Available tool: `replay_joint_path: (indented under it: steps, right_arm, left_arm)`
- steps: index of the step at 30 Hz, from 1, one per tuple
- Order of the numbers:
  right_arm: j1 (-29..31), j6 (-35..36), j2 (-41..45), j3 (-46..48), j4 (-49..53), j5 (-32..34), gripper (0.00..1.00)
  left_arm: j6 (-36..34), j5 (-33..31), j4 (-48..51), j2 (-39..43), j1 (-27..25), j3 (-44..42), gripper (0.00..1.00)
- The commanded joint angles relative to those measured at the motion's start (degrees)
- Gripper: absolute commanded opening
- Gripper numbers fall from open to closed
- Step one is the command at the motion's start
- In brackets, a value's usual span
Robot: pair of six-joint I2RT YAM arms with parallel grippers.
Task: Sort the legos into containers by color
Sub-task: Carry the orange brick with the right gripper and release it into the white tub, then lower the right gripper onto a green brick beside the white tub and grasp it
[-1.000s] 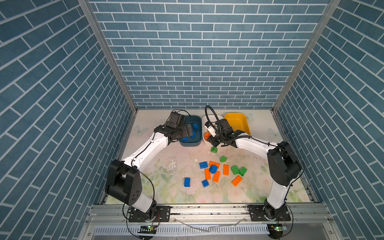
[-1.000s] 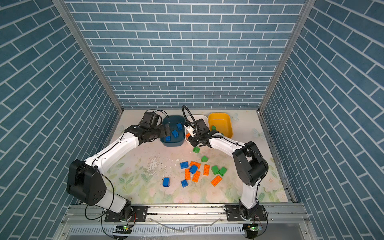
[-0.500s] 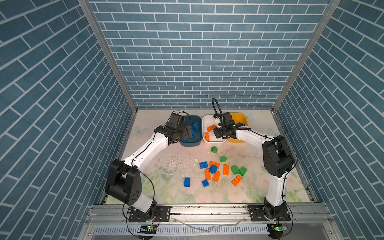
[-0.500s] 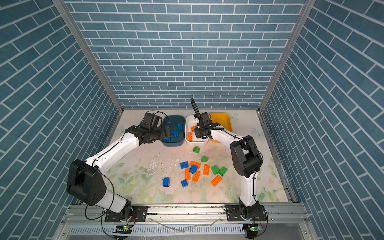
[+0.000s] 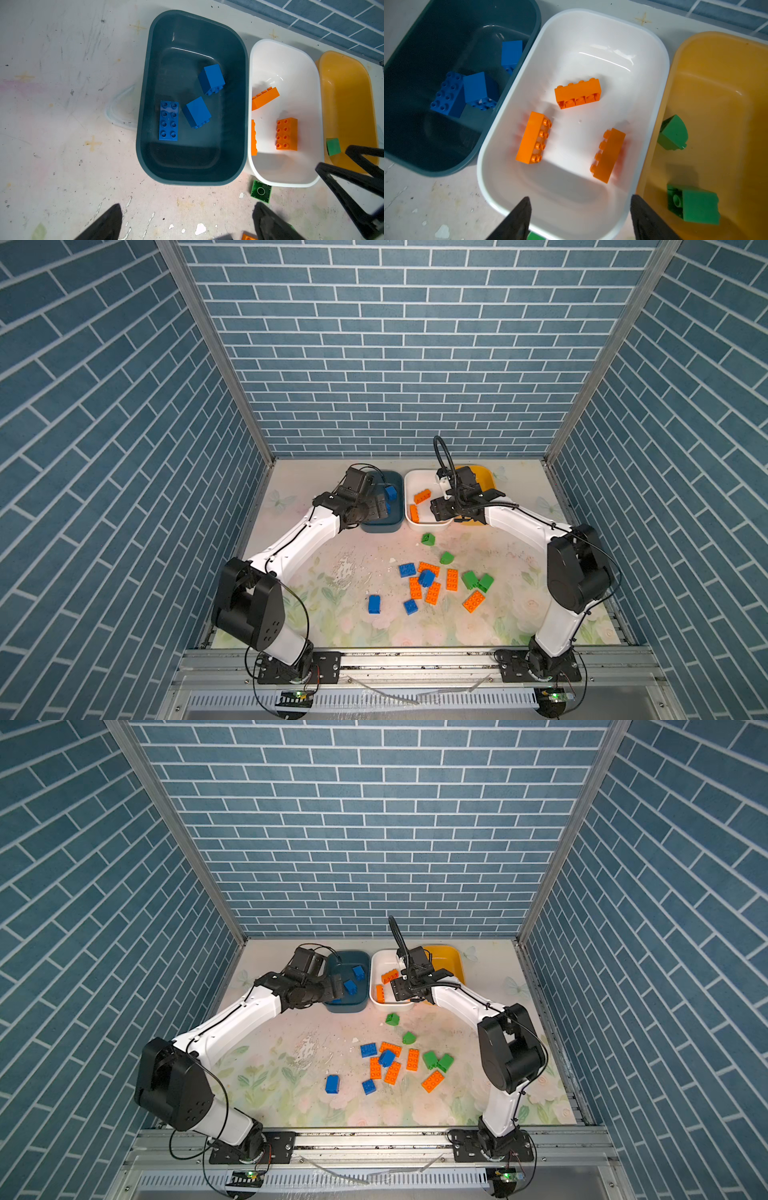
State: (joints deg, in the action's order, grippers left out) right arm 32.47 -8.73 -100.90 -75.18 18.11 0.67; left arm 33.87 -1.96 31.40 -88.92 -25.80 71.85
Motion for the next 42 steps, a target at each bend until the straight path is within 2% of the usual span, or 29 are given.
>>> replay_joint_path:
  steps: [1, 11, 12, 16, 23, 29, 35, 42]
  right_arm:
    - [0.40, -3.20, 4.57, 4.42, -0.82, -1.36, 0.80]
    - [1.87, -9.14, 12.41, 14.04, -2.96, -2.71, 0.88]
    - [2.19, -9.52, 12.93, 14.84, -2.98, -2.49, 0.98]
    - [2.82, -10.95, 14.07, 17.61, -2.53, -2.25, 0.99]
    - [4.51, -15.08, 11.71, 18.94, -1.05, -1.37, 0.97]
    - [5.94, -13.91, 5.04, 14.18, -0.99, -5.41, 0.90]
    - [7.37, -22.28, -1.07, 10.42, -4.45, -0.40, 0.81]
    - [8.87, -23.69, -7.07, 5.67, -2.24, 5.33, 0.73]
  left_arm:
    - [-0.29, 0.20, 0.86, -1.00, -0.29, 1.08, 0.99]
    - [-0.21, 1.16, 0.55, -2.00, -0.29, 1.53, 0.99]
    - [-0.21, 1.17, 0.56, -2.12, -0.30, 1.60, 0.99]
    - [-0.21, 1.10, 0.77, -2.30, -0.26, 1.53, 0.99]
    - [-0.34, 0.57, 0.98, -2.57, -0.29, 1.70, 0.99]
    - [-0.51, 0.73, 1.65, -3.35, -0.29, 2.63, 0.99]
    - [-0.60, 0.64, 2.39, -3.48, -0.26, 2.69, 0.99]
    - [-0.77, 0.11, 2.96, -3.38, -0.29, 2.45, 0.99]
